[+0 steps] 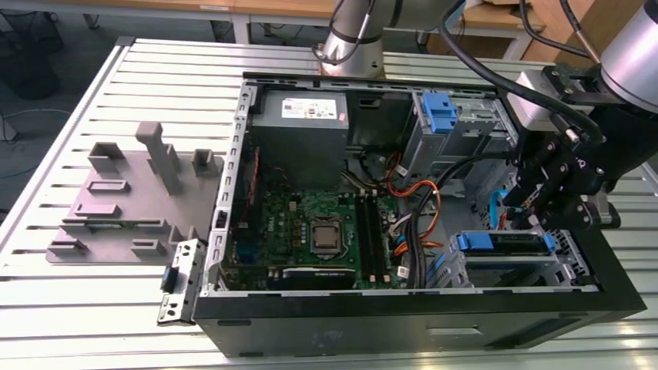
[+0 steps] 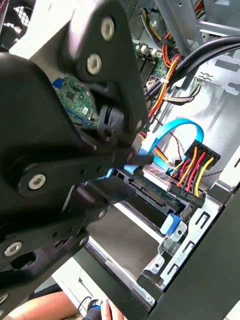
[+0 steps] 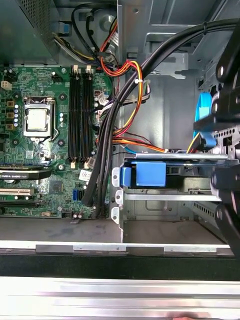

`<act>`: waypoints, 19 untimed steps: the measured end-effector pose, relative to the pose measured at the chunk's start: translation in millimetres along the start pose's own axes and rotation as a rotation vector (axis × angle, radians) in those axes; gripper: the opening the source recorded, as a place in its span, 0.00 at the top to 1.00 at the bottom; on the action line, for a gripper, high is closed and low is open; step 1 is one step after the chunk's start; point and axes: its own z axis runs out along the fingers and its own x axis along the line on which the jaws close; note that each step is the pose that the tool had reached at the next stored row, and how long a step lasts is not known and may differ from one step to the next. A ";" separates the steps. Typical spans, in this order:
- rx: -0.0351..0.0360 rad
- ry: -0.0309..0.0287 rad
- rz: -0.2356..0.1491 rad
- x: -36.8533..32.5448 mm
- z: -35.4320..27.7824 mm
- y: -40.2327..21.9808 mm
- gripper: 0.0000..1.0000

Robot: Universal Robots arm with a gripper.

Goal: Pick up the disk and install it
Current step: 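Insert the first disk wire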

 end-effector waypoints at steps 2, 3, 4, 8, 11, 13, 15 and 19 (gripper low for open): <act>0.0000 0.0000 0.000 0.0 0.0 0.0 0.66; 0.0000 0.0000 0.000 0.0 0.0 0.0 0.72; 0.0000 0.0001 0.000 0.0 0.0 0.0 0.72; 0.0000 0.0001 0.000 0.0 0.1 0.0 0.84; 0.0000 0.0000 0.000 0.0 0.2 0.0 0.84; 0.0000 0.0000 0.000 0.0 0.4 0.0 0.84; 0.0000 -0.0001 0.000 0.0 0.4 0.0 0.84; 0.0000 0.0000 0.000 2.0 0.4 0.0 0.84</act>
